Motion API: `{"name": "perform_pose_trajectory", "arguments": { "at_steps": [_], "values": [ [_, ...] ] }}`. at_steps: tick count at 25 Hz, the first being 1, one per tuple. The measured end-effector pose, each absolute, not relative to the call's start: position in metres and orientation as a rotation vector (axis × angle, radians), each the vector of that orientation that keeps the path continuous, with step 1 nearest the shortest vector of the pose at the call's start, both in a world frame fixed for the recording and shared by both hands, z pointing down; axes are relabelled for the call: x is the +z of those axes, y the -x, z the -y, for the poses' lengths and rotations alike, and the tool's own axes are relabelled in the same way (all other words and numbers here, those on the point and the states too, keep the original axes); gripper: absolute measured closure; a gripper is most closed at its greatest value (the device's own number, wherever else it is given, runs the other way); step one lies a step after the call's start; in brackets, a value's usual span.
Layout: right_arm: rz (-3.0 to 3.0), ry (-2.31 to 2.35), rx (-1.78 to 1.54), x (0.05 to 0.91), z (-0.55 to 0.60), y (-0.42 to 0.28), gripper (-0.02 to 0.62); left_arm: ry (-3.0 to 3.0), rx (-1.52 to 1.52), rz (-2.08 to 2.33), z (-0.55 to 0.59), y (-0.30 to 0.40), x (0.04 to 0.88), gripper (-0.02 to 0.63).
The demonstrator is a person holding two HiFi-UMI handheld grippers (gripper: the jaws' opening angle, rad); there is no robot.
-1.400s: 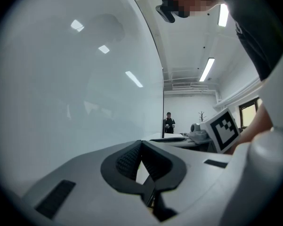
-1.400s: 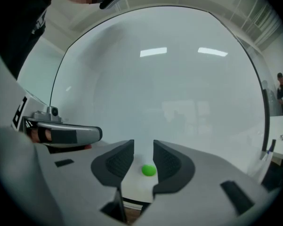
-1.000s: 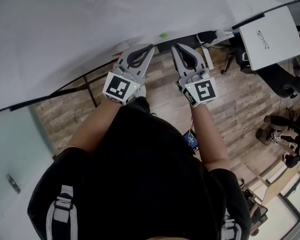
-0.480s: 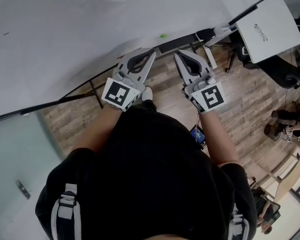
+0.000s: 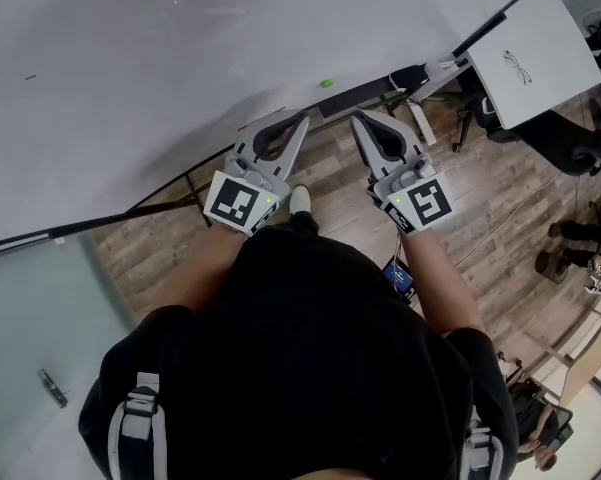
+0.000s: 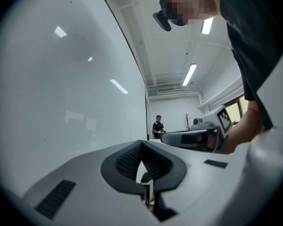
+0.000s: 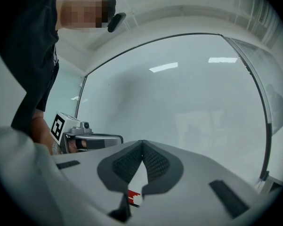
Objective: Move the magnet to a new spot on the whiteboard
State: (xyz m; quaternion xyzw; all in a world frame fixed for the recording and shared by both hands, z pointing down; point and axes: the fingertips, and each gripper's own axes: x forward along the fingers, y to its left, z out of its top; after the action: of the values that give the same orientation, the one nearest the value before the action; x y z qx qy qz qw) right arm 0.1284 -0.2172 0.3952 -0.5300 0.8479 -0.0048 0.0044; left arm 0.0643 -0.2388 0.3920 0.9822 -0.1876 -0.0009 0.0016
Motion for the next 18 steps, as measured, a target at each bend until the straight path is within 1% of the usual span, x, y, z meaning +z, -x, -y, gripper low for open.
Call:
{"name": "perform_pose_trajectory", "arguments": {
  "at_steps": [18],
  "values": [
    [-2.651, 1.672, -0.022, 0.3889, 0.2196, -0.1260, 0.595, -3.088, -0.004, 0.571, 0.2369, -0.0646, 0.3902, 0.604]
  ]
}}
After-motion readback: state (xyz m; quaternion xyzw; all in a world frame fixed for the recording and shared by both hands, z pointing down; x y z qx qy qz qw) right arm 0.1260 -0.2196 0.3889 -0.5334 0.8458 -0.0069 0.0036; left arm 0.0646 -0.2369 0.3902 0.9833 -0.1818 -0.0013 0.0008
